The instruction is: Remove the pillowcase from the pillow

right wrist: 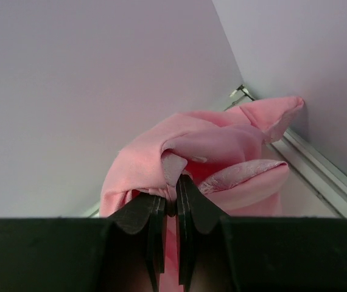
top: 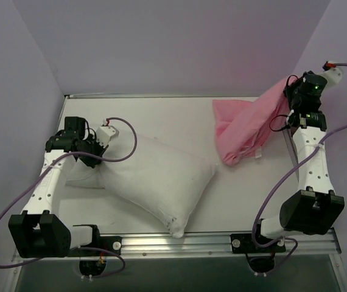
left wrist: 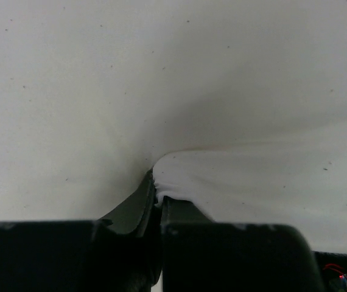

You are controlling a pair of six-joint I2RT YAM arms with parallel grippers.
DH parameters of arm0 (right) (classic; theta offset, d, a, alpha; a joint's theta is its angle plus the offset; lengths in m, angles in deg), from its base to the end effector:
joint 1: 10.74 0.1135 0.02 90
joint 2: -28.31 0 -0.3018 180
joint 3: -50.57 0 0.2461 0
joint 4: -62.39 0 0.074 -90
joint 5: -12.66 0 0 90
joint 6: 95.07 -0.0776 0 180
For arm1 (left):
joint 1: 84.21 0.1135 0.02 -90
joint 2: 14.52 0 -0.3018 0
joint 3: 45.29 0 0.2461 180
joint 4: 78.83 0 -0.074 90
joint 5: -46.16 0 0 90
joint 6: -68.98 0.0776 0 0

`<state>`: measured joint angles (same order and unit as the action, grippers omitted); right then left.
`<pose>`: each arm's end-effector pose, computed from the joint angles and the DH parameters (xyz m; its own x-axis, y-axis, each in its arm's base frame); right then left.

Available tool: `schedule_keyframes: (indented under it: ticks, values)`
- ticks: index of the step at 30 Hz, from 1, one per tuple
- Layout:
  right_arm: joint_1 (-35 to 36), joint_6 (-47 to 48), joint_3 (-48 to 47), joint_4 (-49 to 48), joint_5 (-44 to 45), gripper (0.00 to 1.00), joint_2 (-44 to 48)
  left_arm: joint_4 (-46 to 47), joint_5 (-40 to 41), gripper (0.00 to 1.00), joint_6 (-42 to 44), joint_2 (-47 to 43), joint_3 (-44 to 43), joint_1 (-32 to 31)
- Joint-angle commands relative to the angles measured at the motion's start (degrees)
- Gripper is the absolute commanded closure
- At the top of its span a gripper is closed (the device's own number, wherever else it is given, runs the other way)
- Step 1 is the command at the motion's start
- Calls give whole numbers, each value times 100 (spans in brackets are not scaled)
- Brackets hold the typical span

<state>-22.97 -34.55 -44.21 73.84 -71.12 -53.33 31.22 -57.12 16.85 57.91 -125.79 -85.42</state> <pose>0.3567 -0.0859 0.4725 0.1808 0.4614 -0.8686 0.2613 0.8289 0.4947 0.2426 -0.0230 0.3039 -0.6170 0.6106 -0.4964 0.6430 0.7549 0.1294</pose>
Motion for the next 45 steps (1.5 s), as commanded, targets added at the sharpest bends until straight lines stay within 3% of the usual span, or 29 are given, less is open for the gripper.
schedule_keyframes:
  ticks: [1,2,3,4,5,6,7,13,19,23,25,30,40,45]
  values:
    - [19,187,-143,230,-541,100,-272,477,-323,98,-69,149,38,51]
    - [19,214,-99,361,-769,93,-377,407,-525,98,-17,167,30,51]
    - [19,223,-29,528,-1015,79,-439,241,-970,97,62,193,-5,42]
    - [19,231,6,634,-1087,41,-492,144,-1184,85,106,202,-40,34]
    - [27,240,42,939,-1088,28,-571,30,-1377,59,159,211,-102,33]
    - [62,266,59,1116,-1001,20,-598,-58,-1536,7,186,211,-154,33]
    - [106,328,94,1257,-765,1,-607,-172,-1642,6,160,193,-294,25]
    - [897,960,112,2357,841,0,-370,-910,-1160,6,-78,62,-1270,60]
    - [1117,987,771,2691,1338,0,709,-1307,-1072,6,19,-658,-1614,69]
    - [1117,970,1210,2823,1094,0,1343,-913,-326,6,-533,-1002,-1325,69]
    - [1117,944,1657,2797,778,0,1685,-483,462,6,-1217,-1142,-887,86]
    - [1126,970,2264,2665,364,0,2301,81,1274,6,-1957,-1466,-131,305]
    - [1126,575,3083,2270,72,0,3365,310,1846,6,-1827,-2144,767,569]
    - [1126,267,3109,2270,599,0,3603,328,2048,6,-1818,-2276,1172,666]
